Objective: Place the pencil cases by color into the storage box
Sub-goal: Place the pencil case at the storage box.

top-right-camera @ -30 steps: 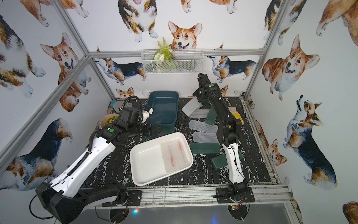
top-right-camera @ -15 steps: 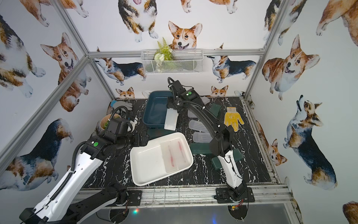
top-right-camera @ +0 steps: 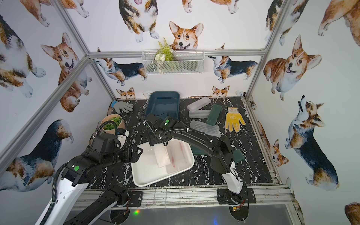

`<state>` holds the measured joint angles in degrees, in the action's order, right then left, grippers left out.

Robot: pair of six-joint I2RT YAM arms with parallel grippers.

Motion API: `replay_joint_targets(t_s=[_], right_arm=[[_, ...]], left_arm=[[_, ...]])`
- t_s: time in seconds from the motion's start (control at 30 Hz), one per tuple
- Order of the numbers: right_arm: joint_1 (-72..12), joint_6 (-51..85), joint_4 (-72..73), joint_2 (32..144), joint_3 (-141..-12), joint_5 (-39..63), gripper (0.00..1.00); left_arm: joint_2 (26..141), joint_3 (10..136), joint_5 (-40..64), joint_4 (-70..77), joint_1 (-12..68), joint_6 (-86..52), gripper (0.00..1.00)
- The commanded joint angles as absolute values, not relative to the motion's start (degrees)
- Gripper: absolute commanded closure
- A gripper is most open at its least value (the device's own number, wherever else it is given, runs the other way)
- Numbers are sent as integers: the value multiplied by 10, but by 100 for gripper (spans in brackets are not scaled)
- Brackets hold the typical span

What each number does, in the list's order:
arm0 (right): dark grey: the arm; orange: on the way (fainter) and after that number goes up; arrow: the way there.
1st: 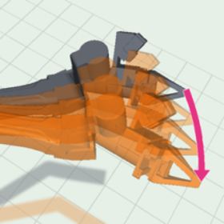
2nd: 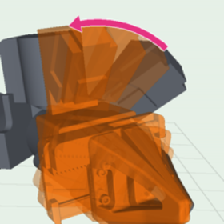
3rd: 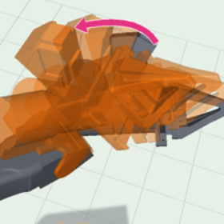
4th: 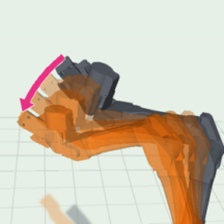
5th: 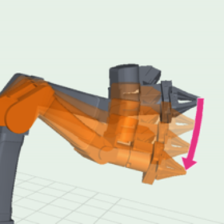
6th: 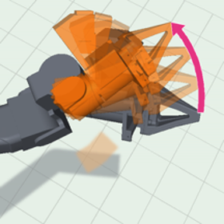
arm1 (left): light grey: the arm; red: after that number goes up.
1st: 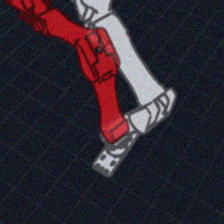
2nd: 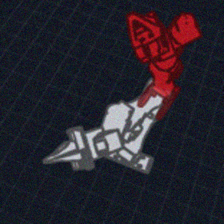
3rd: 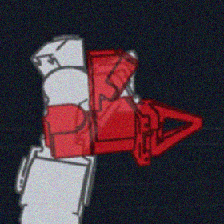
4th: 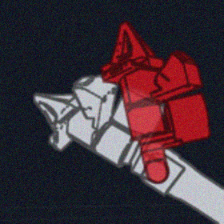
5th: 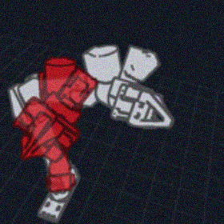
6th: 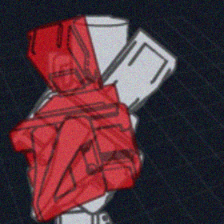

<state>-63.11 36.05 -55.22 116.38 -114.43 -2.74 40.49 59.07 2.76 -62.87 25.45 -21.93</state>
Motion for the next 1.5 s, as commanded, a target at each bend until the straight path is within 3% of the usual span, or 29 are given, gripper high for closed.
replay_joint_targets(t_s=[0.0,0.43,1.47], right_arm=[[-631,365,-511,1152,-1111,-7,34],[-657,384,-481,1199,-1116,4,34],[-669,459,-386,1210,-992,-18,33]], left_arm=[[403,592,31,-622,253,-209,1],[462,638,26,-630,251,-200,1],[428,608,-6,-620,249,-286,1]])
